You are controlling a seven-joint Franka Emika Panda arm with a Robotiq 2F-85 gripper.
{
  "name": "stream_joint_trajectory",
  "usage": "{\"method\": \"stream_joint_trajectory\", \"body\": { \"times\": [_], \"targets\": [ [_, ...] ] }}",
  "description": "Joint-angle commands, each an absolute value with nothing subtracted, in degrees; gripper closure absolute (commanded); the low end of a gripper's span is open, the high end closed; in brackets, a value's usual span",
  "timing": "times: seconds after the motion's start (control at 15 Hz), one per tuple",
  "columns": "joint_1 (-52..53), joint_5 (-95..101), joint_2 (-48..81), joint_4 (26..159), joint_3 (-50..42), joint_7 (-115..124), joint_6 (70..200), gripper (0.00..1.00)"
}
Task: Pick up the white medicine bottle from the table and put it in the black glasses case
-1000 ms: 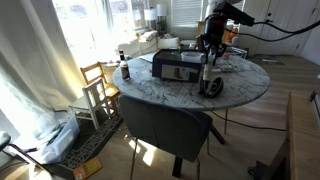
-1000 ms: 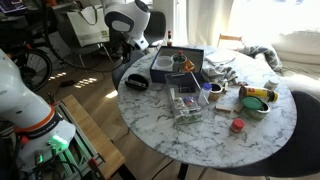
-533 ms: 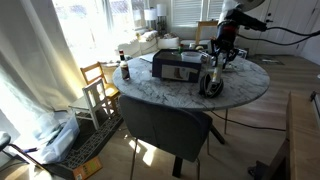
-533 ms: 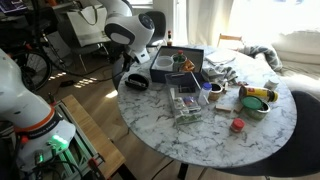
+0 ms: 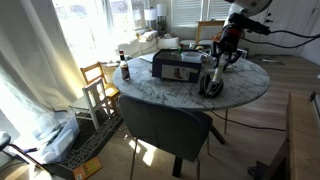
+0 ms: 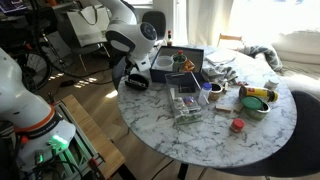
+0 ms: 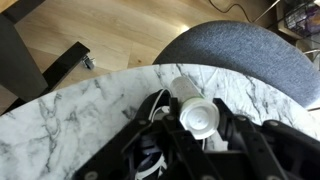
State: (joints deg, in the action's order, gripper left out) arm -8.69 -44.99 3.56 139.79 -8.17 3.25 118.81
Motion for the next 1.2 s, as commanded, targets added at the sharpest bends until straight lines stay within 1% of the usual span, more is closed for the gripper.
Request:
{"method": "stream_joint_trajectory", "body": {
  "times": [0.0,0.47,0.93,1.0,1.07,1.13],
  "targets": [
    [-9.1,-49.3,5.9,140.4,-8.6,2.8,121.0,0.88],
    [-9.5,-53.1,10.8,139.3,-8.9,2.4,122.3,0.88],
    [-10.7,-54.1,12.2,139.0,-9.9,2.4,123.3,0.88],
    [-10.8,-54.2,12.3,138.9,-10.0,2.4,123.1,0.64],
    [-11.0,-54.3,12.4,138.9,-10.0,2.3,123.0,0.45],
    [-11.1,-54.5,12.5,138.8,-10.1,2.3,122.9,0.36]
  ]
}}
